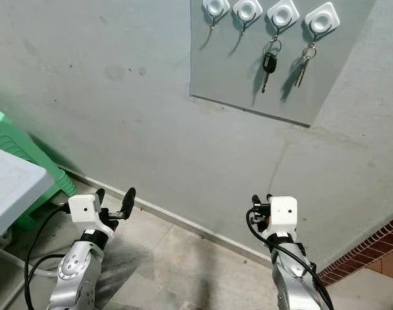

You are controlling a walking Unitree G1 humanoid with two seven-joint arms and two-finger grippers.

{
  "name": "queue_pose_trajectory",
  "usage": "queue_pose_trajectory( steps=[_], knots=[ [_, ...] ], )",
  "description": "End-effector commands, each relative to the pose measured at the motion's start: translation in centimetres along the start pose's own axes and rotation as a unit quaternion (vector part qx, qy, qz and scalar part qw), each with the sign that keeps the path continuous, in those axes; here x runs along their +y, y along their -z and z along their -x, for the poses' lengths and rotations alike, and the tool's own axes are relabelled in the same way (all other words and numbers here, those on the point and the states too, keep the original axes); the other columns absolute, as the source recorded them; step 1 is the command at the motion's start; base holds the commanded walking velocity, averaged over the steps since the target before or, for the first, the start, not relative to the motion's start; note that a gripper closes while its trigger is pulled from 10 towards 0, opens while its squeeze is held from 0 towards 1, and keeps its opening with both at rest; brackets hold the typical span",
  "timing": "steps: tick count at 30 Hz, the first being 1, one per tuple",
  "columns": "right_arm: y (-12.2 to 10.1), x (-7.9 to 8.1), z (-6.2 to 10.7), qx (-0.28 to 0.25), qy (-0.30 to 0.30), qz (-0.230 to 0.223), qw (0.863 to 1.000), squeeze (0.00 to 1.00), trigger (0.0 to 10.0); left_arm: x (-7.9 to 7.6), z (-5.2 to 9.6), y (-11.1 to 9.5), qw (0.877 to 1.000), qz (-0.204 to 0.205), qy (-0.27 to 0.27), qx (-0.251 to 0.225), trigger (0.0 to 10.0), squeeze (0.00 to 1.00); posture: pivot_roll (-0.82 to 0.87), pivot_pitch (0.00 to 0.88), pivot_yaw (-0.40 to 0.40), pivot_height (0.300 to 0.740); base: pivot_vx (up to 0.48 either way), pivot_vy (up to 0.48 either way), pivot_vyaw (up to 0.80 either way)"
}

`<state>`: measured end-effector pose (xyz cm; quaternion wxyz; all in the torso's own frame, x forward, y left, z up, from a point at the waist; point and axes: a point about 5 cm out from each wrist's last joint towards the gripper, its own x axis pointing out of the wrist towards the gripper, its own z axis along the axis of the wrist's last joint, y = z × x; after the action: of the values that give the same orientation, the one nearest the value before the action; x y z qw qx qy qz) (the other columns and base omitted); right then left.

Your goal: Hang keys on a hook

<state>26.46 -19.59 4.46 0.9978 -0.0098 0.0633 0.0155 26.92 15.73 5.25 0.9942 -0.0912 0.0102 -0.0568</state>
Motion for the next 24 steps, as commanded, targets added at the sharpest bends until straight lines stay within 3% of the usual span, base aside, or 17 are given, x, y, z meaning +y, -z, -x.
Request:
queue_pose_trajectory(
  steps=[1,24],
  knots=[
    [-0.67,0.41,-0.5,-0.016,-0.009,0.003,1.0,0.0,10.0,0.54,0.21,0.01,1.0,-0.005,-0.011,-0.003,10.0,0.0,-0.04,0.054,-0.012,0.74,0.0,0.0,0.8],
    [-0.96,0.04,-0.54,-0.024,-0.01,0.01,1.0,0.0,10.0,0.92,0.1,-0.83,1.0,-0.005,-0.019,-0.019,10.0,0.0,-0.02,0.069,-0.022,0.74,0.0,0.0,0.8]
  ],
)
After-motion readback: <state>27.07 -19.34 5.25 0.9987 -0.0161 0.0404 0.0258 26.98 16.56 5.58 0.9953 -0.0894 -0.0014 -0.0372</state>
